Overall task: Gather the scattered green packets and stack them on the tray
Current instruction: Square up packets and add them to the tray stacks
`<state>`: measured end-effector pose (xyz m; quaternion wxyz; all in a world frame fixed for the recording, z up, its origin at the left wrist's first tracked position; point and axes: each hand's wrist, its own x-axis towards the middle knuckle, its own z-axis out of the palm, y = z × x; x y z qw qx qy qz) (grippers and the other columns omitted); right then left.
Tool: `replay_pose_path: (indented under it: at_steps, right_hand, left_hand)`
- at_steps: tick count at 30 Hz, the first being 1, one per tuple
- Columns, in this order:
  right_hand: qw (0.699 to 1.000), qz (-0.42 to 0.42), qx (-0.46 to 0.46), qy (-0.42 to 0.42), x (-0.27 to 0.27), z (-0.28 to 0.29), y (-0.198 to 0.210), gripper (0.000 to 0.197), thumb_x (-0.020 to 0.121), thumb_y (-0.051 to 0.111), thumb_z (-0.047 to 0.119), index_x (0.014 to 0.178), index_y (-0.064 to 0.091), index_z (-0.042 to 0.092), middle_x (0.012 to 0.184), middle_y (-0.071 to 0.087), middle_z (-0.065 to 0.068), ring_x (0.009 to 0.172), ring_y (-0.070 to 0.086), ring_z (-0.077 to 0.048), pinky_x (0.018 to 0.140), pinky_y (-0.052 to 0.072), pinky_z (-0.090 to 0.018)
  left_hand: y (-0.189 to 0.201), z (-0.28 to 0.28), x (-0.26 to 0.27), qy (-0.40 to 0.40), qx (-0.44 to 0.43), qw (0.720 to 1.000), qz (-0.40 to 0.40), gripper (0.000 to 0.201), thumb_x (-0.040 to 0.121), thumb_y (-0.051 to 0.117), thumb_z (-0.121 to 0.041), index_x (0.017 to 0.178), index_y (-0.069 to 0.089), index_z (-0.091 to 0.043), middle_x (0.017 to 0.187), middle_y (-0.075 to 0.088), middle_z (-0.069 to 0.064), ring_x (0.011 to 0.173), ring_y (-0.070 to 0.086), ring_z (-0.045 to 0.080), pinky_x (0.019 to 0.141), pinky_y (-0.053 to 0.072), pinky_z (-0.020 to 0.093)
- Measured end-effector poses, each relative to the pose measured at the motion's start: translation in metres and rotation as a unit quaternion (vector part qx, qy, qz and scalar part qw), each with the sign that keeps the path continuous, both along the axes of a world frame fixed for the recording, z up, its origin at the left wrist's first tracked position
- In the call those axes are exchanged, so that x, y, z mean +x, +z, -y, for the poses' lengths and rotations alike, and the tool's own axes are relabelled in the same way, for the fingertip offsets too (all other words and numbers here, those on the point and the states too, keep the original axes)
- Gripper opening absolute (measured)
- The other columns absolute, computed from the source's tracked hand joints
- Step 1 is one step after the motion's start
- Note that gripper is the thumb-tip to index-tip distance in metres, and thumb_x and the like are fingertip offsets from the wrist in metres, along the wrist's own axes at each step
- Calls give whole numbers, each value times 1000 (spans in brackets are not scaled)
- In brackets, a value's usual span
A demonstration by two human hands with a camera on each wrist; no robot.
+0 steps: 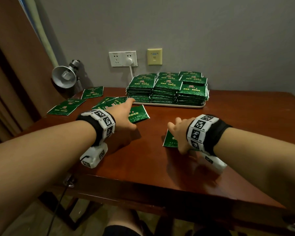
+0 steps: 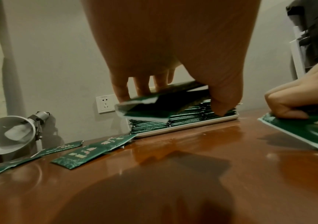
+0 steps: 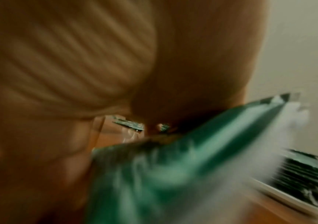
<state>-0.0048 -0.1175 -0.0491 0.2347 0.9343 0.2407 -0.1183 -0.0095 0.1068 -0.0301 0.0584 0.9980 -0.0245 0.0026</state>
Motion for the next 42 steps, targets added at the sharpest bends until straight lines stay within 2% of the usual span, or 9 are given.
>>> replay_pose_path:
  at_steps: [4, 6, 15, 20, 26, 30, 32, 39, 42]
  right_hand:
    - [997, 60, 33, 43, 10, 2, -1, 65, 66, 72, 43, 116, 39, 18, 109, 43, -6, 97, 49, -25, 76, 49, -38]
    - [994, 57, 79, 40, 19, 2, 5, 56, 69, 73, 36, 109, 39, 18, 113, 42, -7, 100, 46, -25, 72, 44, -37]
    - [975, 65, 206, 45, 100, 14, 64, 51, 72, 77, 32, 108, 43, 22, 108, 40, -3, 94, 47, -21, 70, 41, -30]
    - [975, 69, 208, 19, 170, 12, 87, 47, 74, 77, 29, 106, 42, 23, 104, 46, -2, 84, 50, -23, 65, 40, -31]
    - [971, 83, 225, 7, 257, -7, 101, 48, 78, 75, 24, 118, 50, 16, 105, 51, -5, 84, 49, -23, 67, 38, -30]
    - [968, 76, 237, -2, 299, -28, 103, 45, 81, 73, 23, 120, 51, 15, 84, 46, 4, 80, 47, -21, 65, 35, -29]
    - [969, 70, 237, -7, 314, -36, 102, 45, 82, 73, 22, 121, 51, 15, 81, 44, 5, 79, 46, -21, 62, 35, -28]
    - [977, 50, 206, -11, 326, -49, 90, 54, 80, 74, 25, 128, 50, 20, 105, 50, -4, 95, 54, -26, 73, 44, -32]
    - [972, 59, 229, 17, 309, -48, 88, 47, 83, 69, 21, 127, 51, 20, 101, 52, -2, 88, 54, -23, 69, 42, -30]
  left_hand:
    - [10, -1, 9, -13, 13, 1000, 12, 98, 73, 81, -34, 147, 19, -16, 126, 56, 10, 97, 61, 26, 77, 54, 40]
    - [15, -2, 15, -21, 18, 999, 23, 94, 72, 81, -31, 146, 24, -14, 135, 47, 11, 109, 57, 27, 88, 52, 41]
    - [42, -1, 87, -60, 78, 993, 64, 89, 70, 85, -30, 141, 35, -11, 130, 47, 13, 118, 50, 30, 98, 43, 38]
    - [48, -2, 150, -63, 74, 993, 63, 90, 69, 85, -34, 140, 36, -11, 131, 48, 13, 118, 50, 29, 98, 43, 38]
    - [46, -6, 223, -68, 80, 994, 31, 92, 68, 85, -40, 141, 36, -13, 133, 48, 13, 119, 50, 30, 99, 45, 41]
    - [40, -10, 254, -79, 82, 993, 7, 90, 70, 84, -40, 141, 37, -13, 135, 49, 12, 120, 50, 29, 100, 44, 40]
    - [40, -12, 265, -85, 91, 992, -1, 92, 69, 84, -41, 143, 35, -14, 137, 48, 11, 123, 48, 29, 101, 43, 40]
    - [40, -18, 273, -78, 135, 987, -29, 119, 63, 85, -47, 154, 11, -24, 149, 32, 10, 137, 29, 31, 110, 31, 44]
    - [45, -23, 260, -64, 134, 989, -12, 121, 62, 84, -52, 153, 8, -29, 147, 32, 9, 135, 29, 30, 107, 34, 46]
